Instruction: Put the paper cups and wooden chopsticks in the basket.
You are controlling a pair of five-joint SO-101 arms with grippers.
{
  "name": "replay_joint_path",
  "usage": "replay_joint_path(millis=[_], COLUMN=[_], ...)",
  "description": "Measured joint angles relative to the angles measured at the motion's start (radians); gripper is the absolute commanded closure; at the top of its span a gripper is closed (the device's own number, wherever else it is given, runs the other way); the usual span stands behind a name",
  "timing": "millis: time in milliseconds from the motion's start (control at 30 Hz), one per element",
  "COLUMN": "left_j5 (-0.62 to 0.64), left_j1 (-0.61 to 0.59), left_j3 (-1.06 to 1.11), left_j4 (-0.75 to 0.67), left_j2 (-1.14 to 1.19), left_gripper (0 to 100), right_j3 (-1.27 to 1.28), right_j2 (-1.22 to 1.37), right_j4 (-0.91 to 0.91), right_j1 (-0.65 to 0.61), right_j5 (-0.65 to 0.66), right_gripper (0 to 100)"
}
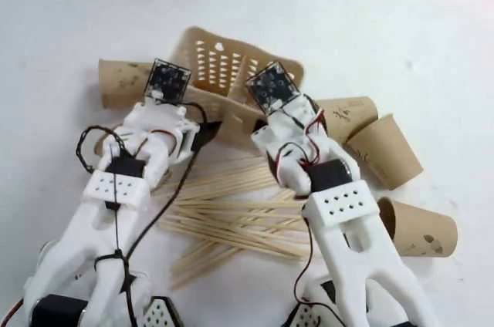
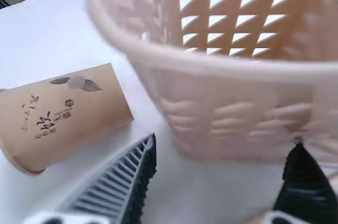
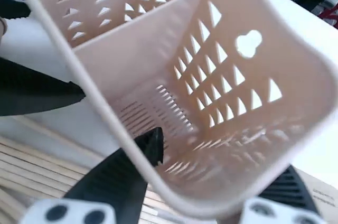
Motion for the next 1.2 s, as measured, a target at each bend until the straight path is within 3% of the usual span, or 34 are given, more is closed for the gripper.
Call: replay_joint_path(millis=[267, 367, 567, 767, 1067, 1200], left_j5=[0.000, 0.000, 0.000, 0.002, 0.003, 0.064], left_j1=[-0.005, -0.005, -0.005, -0.008, -0.006, -0.029], left_j3=[0.000, 0.000, -0.002, -0.051, -0.051, -0.094], left_j4=[-0.002, -0.002, 0.002, 0.129, 0.144, 0.189], left_j2=[0.000, 0.000, 0.000, 0.000, 0.000, 0.002], left_gripper=[63, 63, 63, 63, 63, 63], right_j3=[-0.046, -0.005, 0.098, 0.189, 0.261, 0.265], right_j2=[-0.026, -0.041, -0.064, -0.115, -0.273, -0.310], right_j4=[0.140, 0.095, -0.037, -0.057, -0.057, -0.054], right_j1=[-0.026, -0.041, -0.051, -0.071, -0.075, -0.081], right_j5=[0.006, 0.006, 0.020, 0.081, 0.086, 0.086], right_gripper=[73.7, 73.2, 62.8, 64.1, 70.2, 70.4])
